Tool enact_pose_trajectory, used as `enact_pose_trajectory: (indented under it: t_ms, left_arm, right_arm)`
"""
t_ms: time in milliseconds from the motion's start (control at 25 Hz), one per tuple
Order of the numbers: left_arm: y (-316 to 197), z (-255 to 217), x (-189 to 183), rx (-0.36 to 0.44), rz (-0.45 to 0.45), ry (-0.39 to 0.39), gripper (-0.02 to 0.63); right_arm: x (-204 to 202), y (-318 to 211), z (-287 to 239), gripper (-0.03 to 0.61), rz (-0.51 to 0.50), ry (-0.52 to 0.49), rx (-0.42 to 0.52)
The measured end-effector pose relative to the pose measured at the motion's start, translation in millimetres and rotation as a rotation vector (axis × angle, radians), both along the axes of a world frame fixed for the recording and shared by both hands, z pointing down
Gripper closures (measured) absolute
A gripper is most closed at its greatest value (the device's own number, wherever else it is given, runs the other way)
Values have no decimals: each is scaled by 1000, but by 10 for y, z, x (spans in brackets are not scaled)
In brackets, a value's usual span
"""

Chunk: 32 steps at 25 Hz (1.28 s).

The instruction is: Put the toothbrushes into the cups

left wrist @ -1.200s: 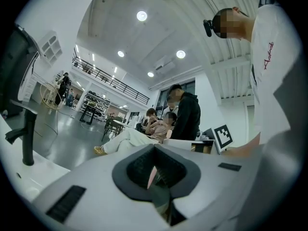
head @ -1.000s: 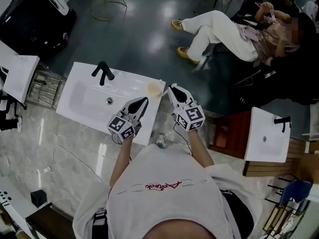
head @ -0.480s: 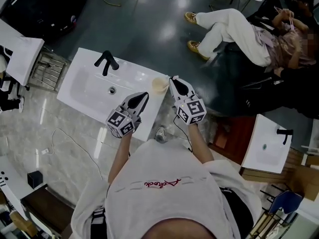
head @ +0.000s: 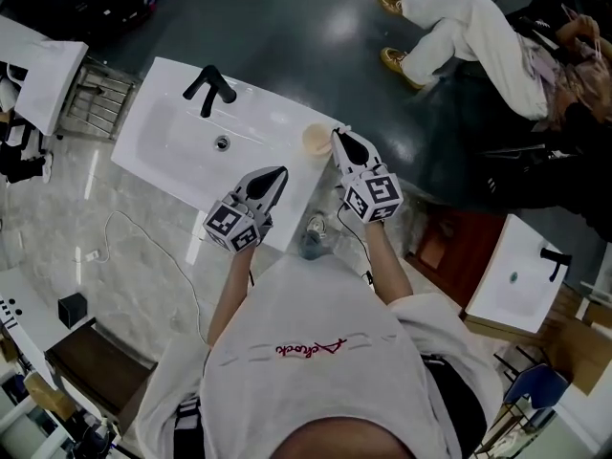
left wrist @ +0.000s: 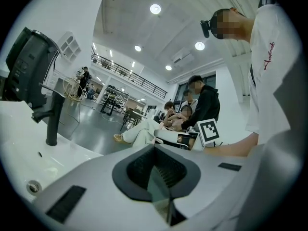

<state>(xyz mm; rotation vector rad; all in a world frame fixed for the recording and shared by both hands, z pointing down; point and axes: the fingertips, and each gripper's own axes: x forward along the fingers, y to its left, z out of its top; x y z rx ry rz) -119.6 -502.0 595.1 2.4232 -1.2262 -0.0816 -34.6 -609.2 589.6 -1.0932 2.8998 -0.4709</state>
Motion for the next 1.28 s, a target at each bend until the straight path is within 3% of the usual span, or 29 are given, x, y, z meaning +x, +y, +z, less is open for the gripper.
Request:
enact_pose_trajectory:
  t_ms: [440, 880, 1160, 1280]
  left_arm:
    - [117, 189, -67, -58, -18, -11, 600]
    - [112, 172, -125, -62, -22, -25, 600]
    - [120, 155, -128, -61, -21, -22, 600]
    - [115, 148, -130, -56, -20, -22, 600]
  right_arm:
    - [56, -13, 408, 569, 62, -68, -125]
    - [39, -21, 554, 561, 85, -47, -136]
    - [43, -6, 605, 444, 78, -30, -145]
    - [73, 4, 635, 430, 87, -16, -147]
